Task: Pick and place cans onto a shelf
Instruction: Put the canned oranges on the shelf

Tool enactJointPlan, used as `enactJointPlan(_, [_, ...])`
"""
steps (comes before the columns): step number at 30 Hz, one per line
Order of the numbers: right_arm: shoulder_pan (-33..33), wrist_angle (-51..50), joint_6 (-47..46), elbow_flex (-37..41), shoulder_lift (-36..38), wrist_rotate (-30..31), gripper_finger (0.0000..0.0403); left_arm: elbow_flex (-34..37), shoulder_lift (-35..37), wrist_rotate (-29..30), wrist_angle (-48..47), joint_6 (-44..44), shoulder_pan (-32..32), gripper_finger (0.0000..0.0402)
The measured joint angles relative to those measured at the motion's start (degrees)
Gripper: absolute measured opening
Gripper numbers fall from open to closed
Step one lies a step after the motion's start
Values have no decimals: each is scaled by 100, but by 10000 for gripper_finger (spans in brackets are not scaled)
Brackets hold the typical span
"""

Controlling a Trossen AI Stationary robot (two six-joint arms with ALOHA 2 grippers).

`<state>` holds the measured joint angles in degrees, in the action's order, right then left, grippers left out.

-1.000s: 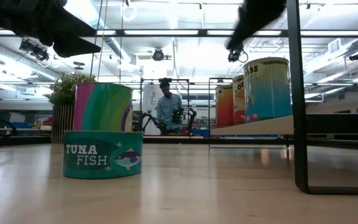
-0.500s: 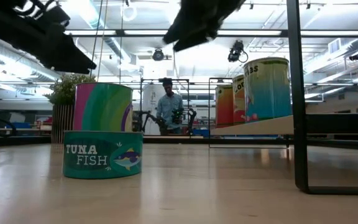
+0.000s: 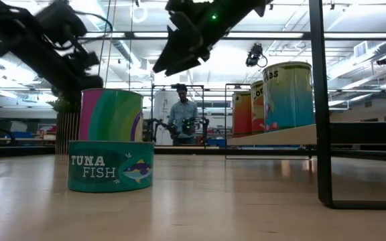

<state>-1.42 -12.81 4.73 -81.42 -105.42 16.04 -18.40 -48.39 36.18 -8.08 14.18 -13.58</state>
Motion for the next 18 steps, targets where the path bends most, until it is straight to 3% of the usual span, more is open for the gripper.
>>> enactJointPlan(9, [176,-29,148,-98,-233,-266,374,1,-877,-1293,782,-483,-428,389])
enactJointPlan(18, [101,-62,193,-97,-439,-323,385,6,-1591,-1990,1858,-889,-420,389])
